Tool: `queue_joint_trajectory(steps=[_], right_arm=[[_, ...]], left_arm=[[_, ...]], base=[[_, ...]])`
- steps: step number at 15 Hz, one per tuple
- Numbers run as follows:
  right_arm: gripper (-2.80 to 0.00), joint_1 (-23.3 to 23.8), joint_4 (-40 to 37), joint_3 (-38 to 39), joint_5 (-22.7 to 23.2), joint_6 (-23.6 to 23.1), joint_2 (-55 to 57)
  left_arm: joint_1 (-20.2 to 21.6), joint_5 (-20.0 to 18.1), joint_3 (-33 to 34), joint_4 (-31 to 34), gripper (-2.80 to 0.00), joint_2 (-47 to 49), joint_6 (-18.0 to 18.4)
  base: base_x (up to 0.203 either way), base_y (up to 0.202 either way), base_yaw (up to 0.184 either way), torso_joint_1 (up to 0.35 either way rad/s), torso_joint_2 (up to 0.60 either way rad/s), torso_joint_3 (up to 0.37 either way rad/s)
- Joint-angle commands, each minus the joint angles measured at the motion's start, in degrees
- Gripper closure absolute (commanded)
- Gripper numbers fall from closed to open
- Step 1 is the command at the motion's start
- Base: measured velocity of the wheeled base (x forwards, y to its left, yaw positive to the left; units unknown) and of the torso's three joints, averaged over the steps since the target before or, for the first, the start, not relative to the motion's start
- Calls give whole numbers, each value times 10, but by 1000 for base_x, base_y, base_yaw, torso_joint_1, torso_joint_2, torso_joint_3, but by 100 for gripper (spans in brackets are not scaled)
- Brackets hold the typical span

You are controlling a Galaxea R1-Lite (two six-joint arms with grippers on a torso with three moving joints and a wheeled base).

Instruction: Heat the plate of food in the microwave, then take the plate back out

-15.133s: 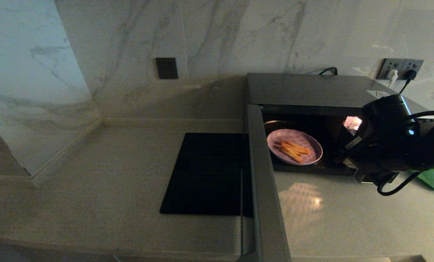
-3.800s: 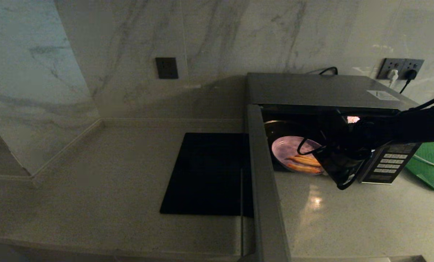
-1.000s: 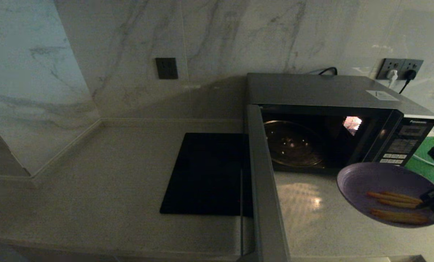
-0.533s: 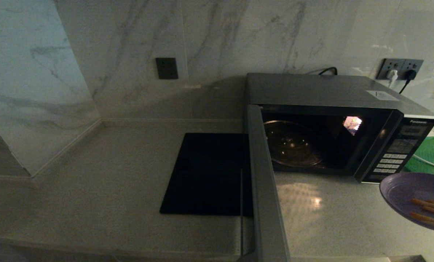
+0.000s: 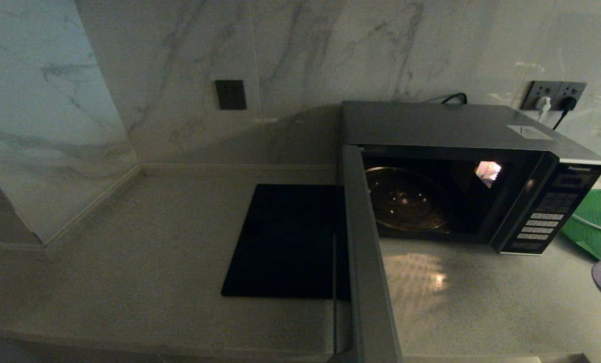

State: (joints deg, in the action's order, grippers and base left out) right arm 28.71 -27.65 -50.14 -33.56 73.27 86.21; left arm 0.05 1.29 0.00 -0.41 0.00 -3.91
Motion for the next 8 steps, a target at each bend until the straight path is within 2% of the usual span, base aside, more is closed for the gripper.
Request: queue_joint_trajectory(steps=[1,6,8], right_arm=[[0,54,20,12,0,0,51],[0,102,90,15,15,-7,134],[0,120,125,14,41,-16,157]], left_arm=[[1,0,0,0,0,0,0],[0,0,0,0,0,0,0],[0,0,0,0,0,0,0]], base=[[0,0,0,0,0,0],[0,0,0,0,0,0],[0,0,0,0,0,0]])
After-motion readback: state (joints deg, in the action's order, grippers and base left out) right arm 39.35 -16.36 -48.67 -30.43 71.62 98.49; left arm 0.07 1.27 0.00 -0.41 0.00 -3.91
